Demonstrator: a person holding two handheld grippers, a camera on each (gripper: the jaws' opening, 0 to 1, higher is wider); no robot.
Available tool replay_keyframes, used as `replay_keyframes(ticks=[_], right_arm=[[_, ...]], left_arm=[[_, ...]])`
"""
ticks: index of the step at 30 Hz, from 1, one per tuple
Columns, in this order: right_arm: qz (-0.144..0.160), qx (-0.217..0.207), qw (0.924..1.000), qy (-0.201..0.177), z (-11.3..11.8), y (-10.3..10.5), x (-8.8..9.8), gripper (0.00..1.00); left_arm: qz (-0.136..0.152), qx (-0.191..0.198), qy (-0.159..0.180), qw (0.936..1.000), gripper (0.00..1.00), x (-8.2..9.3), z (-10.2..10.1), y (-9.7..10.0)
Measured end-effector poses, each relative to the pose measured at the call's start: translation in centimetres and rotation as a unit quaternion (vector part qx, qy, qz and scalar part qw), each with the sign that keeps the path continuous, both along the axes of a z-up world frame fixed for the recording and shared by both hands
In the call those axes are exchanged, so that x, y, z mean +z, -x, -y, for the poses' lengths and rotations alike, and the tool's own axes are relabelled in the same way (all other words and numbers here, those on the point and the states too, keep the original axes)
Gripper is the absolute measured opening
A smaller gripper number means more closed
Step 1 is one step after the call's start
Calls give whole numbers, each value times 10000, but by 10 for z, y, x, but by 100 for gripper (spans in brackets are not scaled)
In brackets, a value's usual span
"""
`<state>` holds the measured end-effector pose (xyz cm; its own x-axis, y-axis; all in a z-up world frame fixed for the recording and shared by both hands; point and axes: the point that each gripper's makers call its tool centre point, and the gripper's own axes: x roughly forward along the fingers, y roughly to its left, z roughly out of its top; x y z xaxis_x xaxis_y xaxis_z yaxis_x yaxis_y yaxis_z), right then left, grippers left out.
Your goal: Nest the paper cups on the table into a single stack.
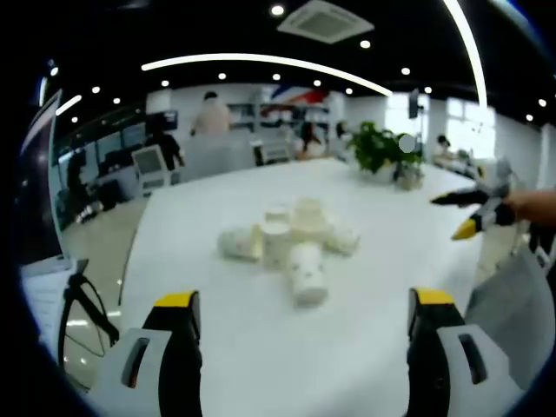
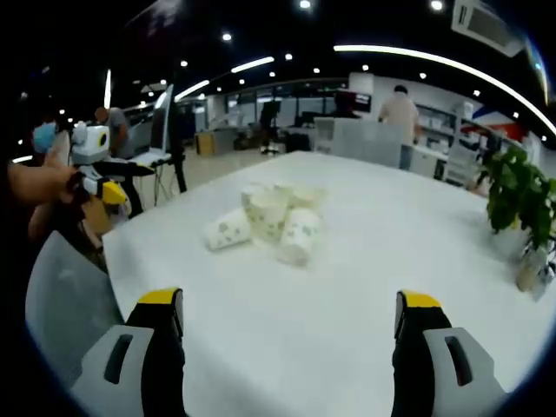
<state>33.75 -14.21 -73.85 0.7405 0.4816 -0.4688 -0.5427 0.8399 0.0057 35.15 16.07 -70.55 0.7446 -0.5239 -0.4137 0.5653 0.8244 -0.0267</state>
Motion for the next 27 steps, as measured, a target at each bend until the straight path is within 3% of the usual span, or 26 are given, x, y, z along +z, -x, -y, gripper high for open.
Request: replay_keyframes(ticks=[21, 27], right_arm=[[-11, -31, 10000, -78, -1, -1, -3, 100], [110, -60, 9997, -196, -2, 1, 3, 100]], left_arm=[[-52, -19, -49, 10000, 99, -2, 0, -3], [96, -43, 5, 9999, 99, 4, 3, -3]])
